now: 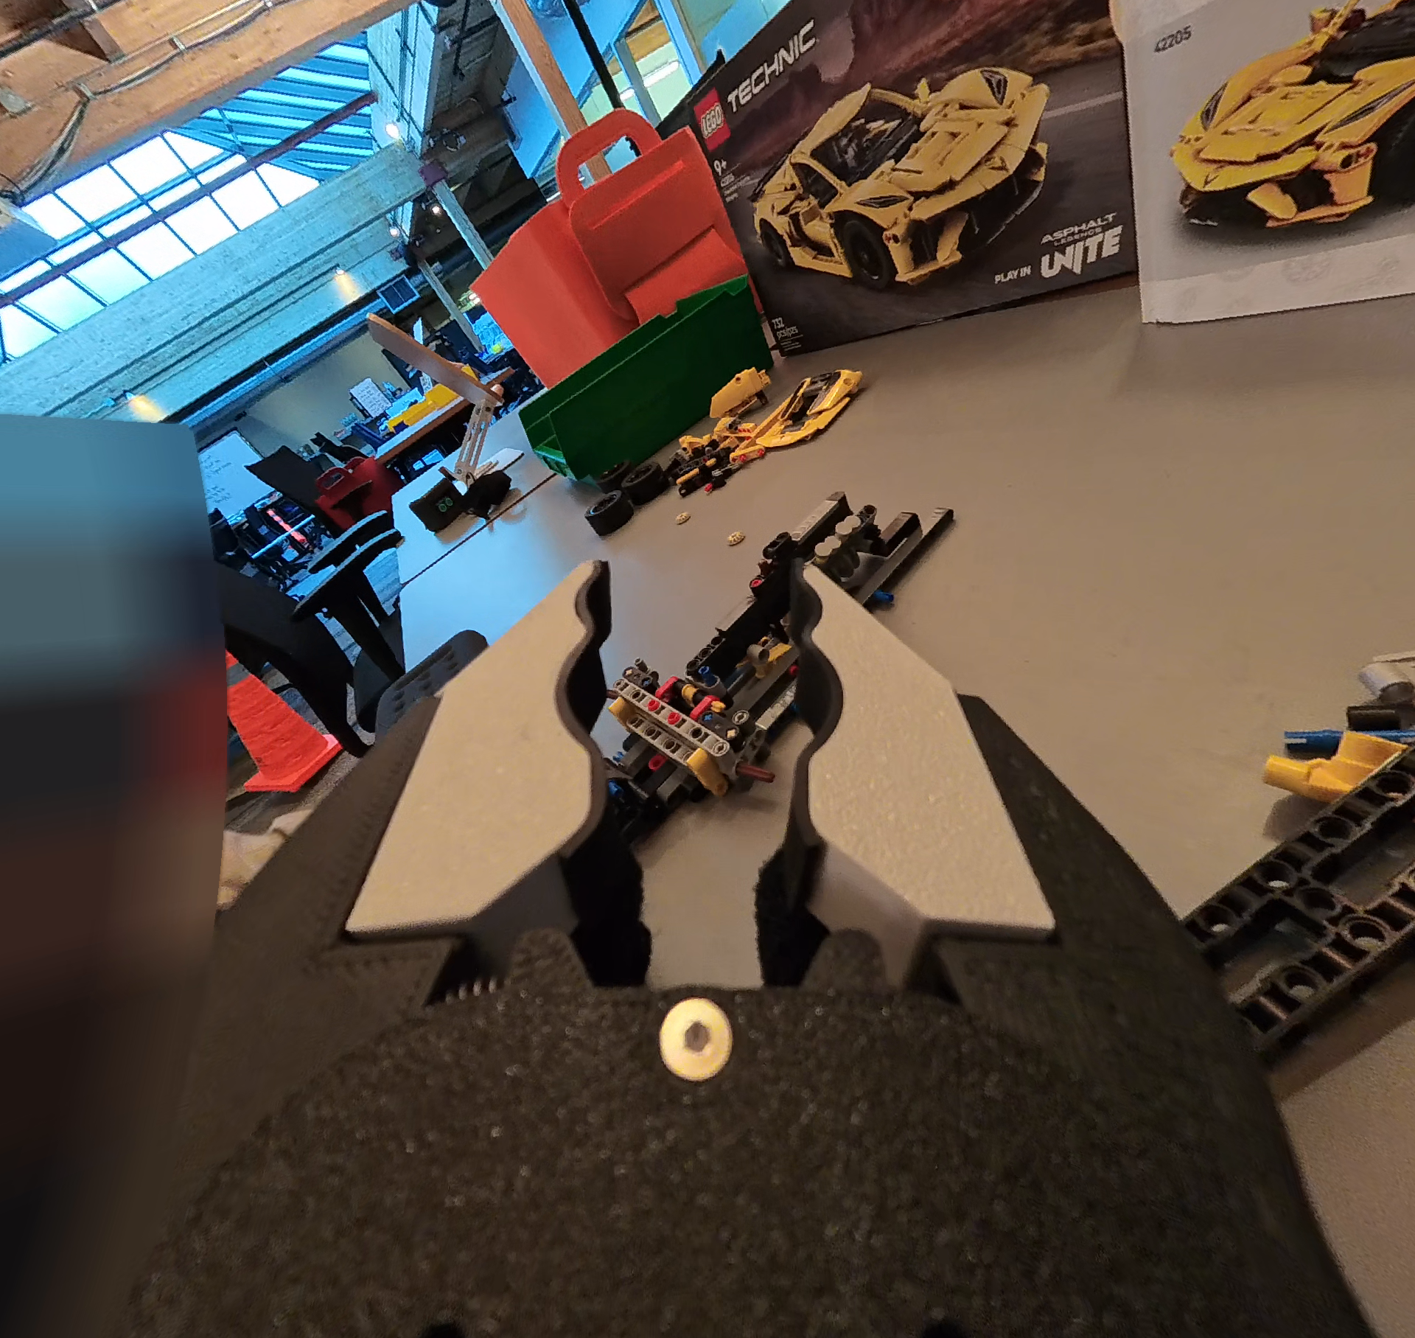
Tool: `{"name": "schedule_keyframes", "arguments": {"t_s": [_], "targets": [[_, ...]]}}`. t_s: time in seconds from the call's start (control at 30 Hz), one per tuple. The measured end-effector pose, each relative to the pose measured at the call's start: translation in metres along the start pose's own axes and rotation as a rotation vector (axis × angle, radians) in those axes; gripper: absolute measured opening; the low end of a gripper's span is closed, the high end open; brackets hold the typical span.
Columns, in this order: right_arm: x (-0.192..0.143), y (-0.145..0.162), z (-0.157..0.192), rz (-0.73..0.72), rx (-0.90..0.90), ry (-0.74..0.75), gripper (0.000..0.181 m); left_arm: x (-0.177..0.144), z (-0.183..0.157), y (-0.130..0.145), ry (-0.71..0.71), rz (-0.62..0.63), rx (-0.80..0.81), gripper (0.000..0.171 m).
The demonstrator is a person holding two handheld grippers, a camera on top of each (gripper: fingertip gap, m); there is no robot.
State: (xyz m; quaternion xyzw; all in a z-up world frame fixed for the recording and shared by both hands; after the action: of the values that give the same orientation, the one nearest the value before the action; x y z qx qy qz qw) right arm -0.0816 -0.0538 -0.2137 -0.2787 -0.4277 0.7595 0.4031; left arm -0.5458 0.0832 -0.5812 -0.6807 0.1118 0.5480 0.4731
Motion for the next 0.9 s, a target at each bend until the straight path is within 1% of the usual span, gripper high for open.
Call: {"name": "schedule_keyframes", "arguments": {"t_s": [0.03,0.1,0.2,0.23,0.3,0.33,0.37,0.43,0.47,0.5,0.57,0.6,0.63,0.67,0.7,0.73,0.77,0.8,0.83,0.9], "targets": [[0.0,0.0,0.0,0.0,-0.005,0.002,0.045,0.004,0.001,-0.009,0.002,0.009,-0.034,0.006],[0.0,0.0,0.0,-0.001,-0.003,0.002,0.045,0.006,0.01,-0.017,-0.018,0.011,-0.106,0.005],[0.002,0.002,-0.002,0.016,0.024,-0.01,0.045,0.002,0.025,-0.015,-0.016,-0.024,-0.197,0.005],[0.003,0.002,-0.002,0.016,0.031,-0.013,0.045,-0.002,0.031,-0.013,-0.026,-0.036,-0.196,0.005],[0.004,0.001,-0.003,0.009,0.04,-0.01,0.045,-0.005,0.041,-0.022,-0.057,-0.079,-0.145,0.006],[0.005,0.002,-0.003,0.015,0.04,-0.011,0.045,-0.01,0.046,-0.026,-0.072,-0.075,-0.132,0.017],[0.005,0.002,-0.003,0.016,0.042,-0.009,0.045,-0.012,0.052,-0.032,-0.105,-0.094,-0.112,0.021],[0.008,0.004,-0.004,0.034,0.034,0.006,0.046,-0.011,0.061,-0.057,-0.121,-0.185,-0.013,0.018],[0.009,0.005,-0.003,0.042,0.03,0.006,0.046,-0.006,0.064,-0.071,-0.099,-0.239,0.023,0.015],[0.009,0.006,-0.003,0.045,0.027,0.005,0.046,-0.001,0.071,-0.082,-0.103,-0.248,0.021,0.013],[0.009,0.005,-0.004,0.043,0.028,0.01,0.046,0.016,0.094,-0.1,-0.141,-0.24,-0.033,0.008],[0.009,0.006,-0.003,0.046,0.034,0.0,0.046,0.028,0.102,-0.106,-0.155,-0.248,-0.004,0.009],[0.009,0.006,-0.004,0.052,0.038,-0.002,0.046,0.041,0.104,-0.106,-0.158,-0.243,0.035,0.009],[0.01,0.007,-0.004,0.055,0.04,0.002,0.046,0.055,0.104,-0.099,-0.153,-0.208,0.061,0.009],[0.01,0.007,-0.005,0.058,0.045,-0.002,0.046,0.07,0.105,-0.085,-0.165,-0.165,0.072,0.009],[0.011,0.008,-0.005,0.063,0.055,-0.01,0.046,0.082,0.104,-0.068,-0.181,-0.162,0.072,0.01],[0.01,0.008,-0.005,0.063,0.064,-0.013,0.047,0.084,0.102,-0.057,-0.174,-0.221,0.056,0.01],[0.01,0.007,-0.006,0.057,0.07,-0.017,0.047,0.081,0.097,-0.049,-0.155,-0.296,0.017,0.011],[0.009,0.006,-0.005,0.051,0.073,-0.024,0.046,0.076,0.093,-0.042,-0.142,-0.342,-0.023,0.012],[0.01,0.007,-0.004,0.053,0.076,-0.029,0.046,0.068,0.088,-0.028,-0.196,-0.402,-0.059,0.013]]}}
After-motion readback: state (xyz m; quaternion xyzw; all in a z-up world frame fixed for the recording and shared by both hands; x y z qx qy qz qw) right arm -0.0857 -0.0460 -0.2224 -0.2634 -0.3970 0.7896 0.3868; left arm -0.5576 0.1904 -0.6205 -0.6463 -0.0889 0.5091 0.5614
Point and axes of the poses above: each gripper's, where its closed fingertips meet, x out along the fingers, y out of its underside, z = x × y across the jaws, the point moved 3 cm from there along -x, back along the fingers, and after that the axes turned 3 degrees about z, right-handed, at the moved point
